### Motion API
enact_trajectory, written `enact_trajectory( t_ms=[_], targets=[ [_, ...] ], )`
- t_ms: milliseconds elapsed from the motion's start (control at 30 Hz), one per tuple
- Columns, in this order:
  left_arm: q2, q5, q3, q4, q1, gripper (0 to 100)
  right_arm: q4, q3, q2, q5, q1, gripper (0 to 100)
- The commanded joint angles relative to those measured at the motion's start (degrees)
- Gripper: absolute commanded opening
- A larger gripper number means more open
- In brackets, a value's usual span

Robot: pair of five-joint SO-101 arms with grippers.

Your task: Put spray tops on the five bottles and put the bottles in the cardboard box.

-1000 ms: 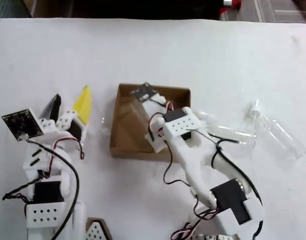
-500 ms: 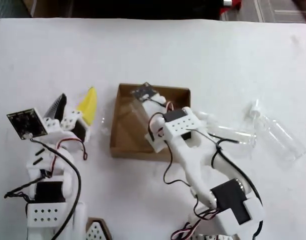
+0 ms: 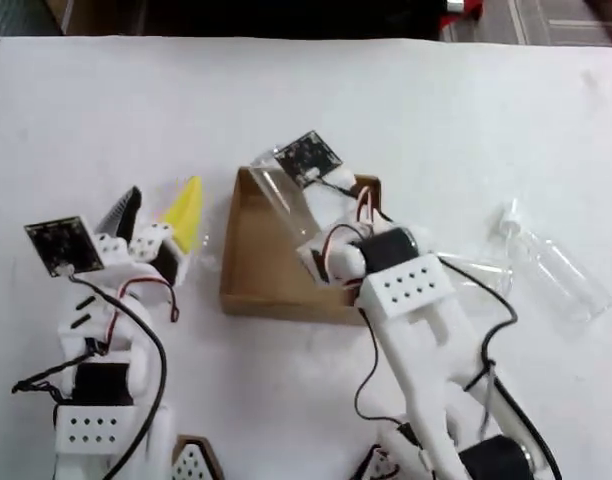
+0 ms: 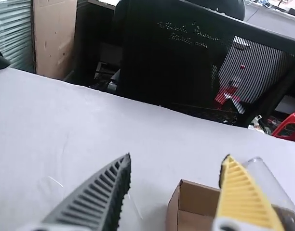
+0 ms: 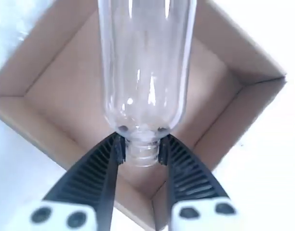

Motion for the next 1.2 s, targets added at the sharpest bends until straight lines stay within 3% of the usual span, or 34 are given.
enact_trajectory(
  t_ms=[0,533,1167],
  targets=[
    [0.04,-2.99,0.53,-0.88,3.03,28,0.48,-0.79,-5.76,-0.53,-1.19,1.7],
    [-0.04,-3.34,0.44,-1.14,3.38,28,3.03,-0.62,-7.87,0.09,-14.37,1.7],
    [0.13,-3.52,0.53,-1.14,3.38,28,5.67,-0.88,-30.2,3.96,-14.37,1.7]
  ],
)
